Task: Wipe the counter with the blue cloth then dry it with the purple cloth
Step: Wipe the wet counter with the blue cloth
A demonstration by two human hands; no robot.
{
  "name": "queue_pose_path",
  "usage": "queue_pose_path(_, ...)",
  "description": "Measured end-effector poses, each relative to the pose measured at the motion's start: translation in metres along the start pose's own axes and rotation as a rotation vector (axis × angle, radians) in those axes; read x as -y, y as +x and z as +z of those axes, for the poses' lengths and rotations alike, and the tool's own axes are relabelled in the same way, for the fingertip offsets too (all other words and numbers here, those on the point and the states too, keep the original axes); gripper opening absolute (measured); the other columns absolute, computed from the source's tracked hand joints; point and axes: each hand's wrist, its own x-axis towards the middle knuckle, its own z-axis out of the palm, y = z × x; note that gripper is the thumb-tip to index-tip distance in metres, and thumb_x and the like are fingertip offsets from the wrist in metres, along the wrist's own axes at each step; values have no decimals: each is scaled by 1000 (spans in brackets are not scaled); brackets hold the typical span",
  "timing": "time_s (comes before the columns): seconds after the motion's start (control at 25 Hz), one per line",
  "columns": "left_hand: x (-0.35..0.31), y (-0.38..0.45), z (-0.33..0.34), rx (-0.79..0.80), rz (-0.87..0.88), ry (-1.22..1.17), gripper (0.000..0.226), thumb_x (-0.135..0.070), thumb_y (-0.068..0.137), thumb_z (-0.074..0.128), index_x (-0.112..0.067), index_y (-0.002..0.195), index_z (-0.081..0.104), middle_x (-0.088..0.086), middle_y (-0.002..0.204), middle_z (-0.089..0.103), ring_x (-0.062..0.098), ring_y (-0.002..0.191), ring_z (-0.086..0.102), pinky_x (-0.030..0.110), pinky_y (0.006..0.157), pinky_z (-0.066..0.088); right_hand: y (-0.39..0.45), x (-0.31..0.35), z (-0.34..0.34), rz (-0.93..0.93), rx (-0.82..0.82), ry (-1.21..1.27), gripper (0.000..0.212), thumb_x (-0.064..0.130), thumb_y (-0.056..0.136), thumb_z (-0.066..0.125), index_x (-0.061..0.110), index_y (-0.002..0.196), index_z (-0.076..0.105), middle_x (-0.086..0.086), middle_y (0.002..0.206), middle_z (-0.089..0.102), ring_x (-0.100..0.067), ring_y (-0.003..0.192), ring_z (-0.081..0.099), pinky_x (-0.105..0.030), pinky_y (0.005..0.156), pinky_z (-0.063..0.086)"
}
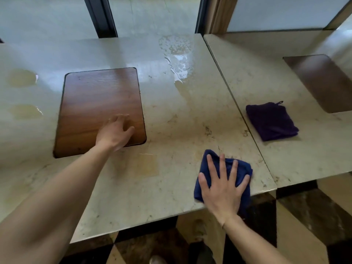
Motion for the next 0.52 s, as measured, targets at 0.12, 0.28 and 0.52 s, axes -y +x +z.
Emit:
queue_pose_path(0.12, 0, 15, -6, -28, 2, 88, 57, -48, 94, 49, -30, 147, 38, 11, 151, 38, 41, 134, 36, 55, 107, 34, 2, 45, 6, 102, 3, 50, 68, 65, 98, 13, 37, 159, 3, -3, 169, 4, -41, 153, 2, -76, 112, 0)
queue_pose_path(0.28, 9, 42, -10, -132, -39, 127, 59, -54, 91, 53, -31, 144, 42, 9, 150, 35, 40, 136, 30, 56, 109, 27, 84, 94, -1, 203, 23, 68, 69, 66, 96, 3, 39, 156, -15, -4, 168, -13, -44, 151, -16, -78, 108, -7)
queue_pose_path(0.52, 39, 80, -17, -158, -16, 213, 64, -71, 82, 29, -39, 137, 40, 5, 149, 29, 35, 139, 23, 73, 110, 14, 259, 144, -22, 192, -39, 108, 69, 65, 97, 11, 37, 159, -3, -6, 169, -7, -46, 150, -12, -79, 107, -3)
